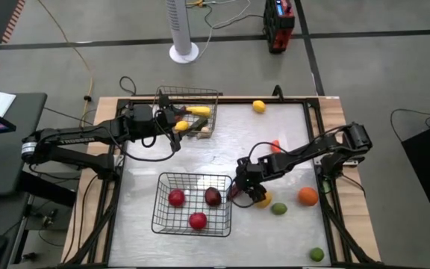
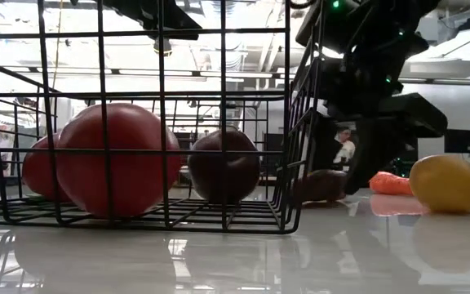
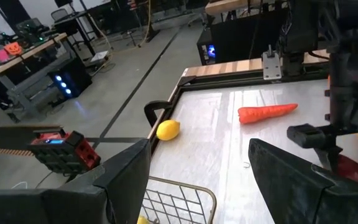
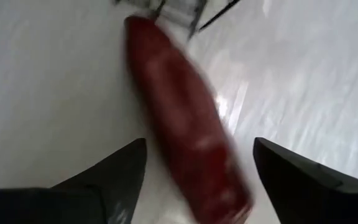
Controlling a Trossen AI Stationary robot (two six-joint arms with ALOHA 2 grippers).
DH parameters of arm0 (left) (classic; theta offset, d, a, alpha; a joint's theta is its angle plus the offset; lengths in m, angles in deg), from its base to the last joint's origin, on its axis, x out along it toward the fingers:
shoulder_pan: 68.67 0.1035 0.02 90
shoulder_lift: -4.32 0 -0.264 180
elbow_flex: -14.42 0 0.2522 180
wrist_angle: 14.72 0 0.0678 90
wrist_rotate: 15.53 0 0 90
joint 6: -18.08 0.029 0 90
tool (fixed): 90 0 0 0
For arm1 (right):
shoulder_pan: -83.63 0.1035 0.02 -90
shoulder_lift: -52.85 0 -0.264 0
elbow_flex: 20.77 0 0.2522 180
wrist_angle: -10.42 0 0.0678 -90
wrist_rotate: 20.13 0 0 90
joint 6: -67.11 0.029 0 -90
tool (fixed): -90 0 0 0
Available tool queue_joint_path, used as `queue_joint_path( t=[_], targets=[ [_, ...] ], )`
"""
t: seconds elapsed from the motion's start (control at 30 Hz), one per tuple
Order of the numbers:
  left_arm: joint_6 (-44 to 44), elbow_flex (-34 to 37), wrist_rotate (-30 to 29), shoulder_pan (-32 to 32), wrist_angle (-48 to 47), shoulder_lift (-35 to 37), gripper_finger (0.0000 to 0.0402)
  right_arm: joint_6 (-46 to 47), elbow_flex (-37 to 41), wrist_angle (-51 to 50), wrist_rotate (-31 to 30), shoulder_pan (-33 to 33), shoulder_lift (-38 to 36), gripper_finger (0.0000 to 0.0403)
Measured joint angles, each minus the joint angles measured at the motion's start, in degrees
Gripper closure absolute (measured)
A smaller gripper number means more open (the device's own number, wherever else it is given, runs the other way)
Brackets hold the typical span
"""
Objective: Sort produce into baskets
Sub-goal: Put the dark red chili pepper into the top wire basket
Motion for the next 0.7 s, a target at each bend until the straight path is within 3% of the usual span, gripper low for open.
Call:
queue_joint_path(
  t=[0.33, 0.47, 0.6, 0.7],
  targets=[
    [0.2, 0.0, -0.2, 0.0, -0.4, 0.0, 0.0141, 1.2, -0.1, -3.6, 0.0, -1.5, -1.0, 0.0198],
    [0.2, 0.0, -3.0, 0.0, -0.5, 0.1, 0.0141, 2.0, -0.1, -6.6, -0.1, -1.9, -2.0, 0.0250],
    [0.0, 0.0, -3.5, 0.0, -0.4, 0.2, 0.0141, 3.0, -0.7, -11.4, -0.8, -2.2, -3.0, 0.0253],
    [-0.1, 0.0, -3.5, 0.0, -0.4, 0.2, 0.0141, 3.5, -2.5, -18.5, -5.1, -2.2, -4.2, 0.0248]
  ],
)
